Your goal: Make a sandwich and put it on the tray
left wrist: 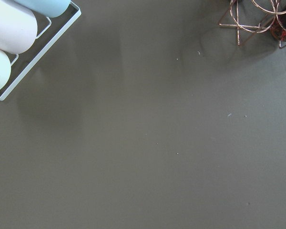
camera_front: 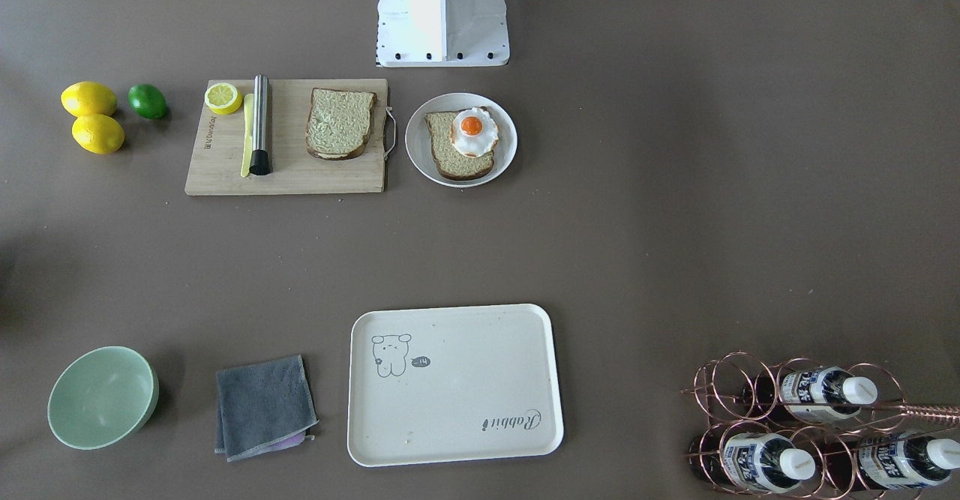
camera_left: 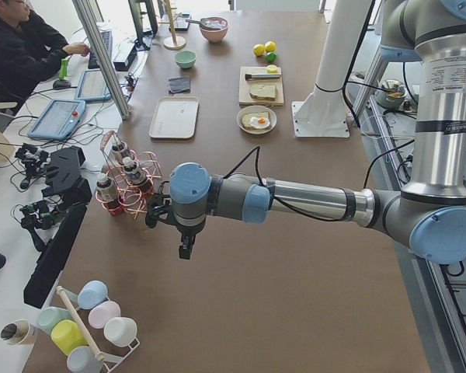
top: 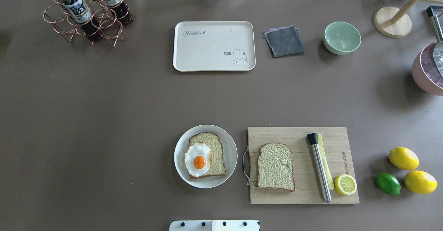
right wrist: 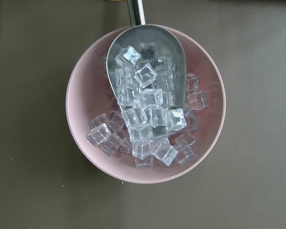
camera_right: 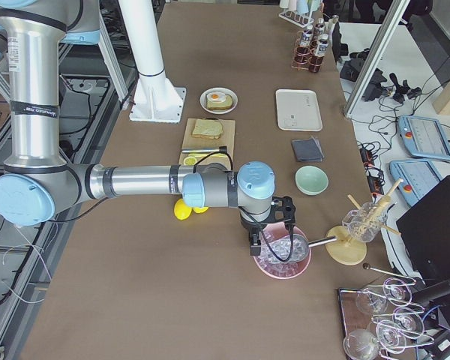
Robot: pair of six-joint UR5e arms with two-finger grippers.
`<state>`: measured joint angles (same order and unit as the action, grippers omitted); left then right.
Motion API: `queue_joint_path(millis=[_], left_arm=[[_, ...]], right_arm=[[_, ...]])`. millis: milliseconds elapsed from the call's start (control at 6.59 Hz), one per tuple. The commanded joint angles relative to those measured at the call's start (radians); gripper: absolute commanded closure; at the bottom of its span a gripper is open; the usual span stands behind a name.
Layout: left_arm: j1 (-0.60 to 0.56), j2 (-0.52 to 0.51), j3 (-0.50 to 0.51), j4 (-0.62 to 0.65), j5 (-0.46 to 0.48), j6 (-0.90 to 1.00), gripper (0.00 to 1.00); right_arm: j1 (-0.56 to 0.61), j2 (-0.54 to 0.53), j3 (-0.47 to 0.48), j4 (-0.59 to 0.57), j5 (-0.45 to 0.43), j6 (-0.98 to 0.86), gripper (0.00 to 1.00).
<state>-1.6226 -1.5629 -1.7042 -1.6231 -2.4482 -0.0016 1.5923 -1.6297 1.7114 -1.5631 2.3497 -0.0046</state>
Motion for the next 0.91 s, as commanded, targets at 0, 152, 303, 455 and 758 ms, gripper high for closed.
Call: queue_joint_path(millis=[0,152,303,455,758], left_arm=[[0.001,-0.005,0.0,0.002,0.0,0.0,0.02],[0.001,-0.006,0.001,0.002,0.0,0.0,0.02],[0.004,-0.009,0.003,0.002,-0.002,0.0,0.02],[0.004,-0.009,0.001,0.002,-0.003,0.0,0.02],[0.004,-0.022,0.005,0.003,-0.003,0.0,0.02]], right_arm=[[0.0,0.004,-0.003,0.0,-0.001,0.0,0.0],[0.0,0.004,0.0,0.0,-0.001,0.0,0.0],[0.0,0.005,-0.003,0.0,-0.001,-0.002,0.0],[0.0,0.007,-0.006,0.0,-0.001,-0.002,0.0],[0.0,0.008,-0.007,0.0,-0.001,0.0,0.0]])
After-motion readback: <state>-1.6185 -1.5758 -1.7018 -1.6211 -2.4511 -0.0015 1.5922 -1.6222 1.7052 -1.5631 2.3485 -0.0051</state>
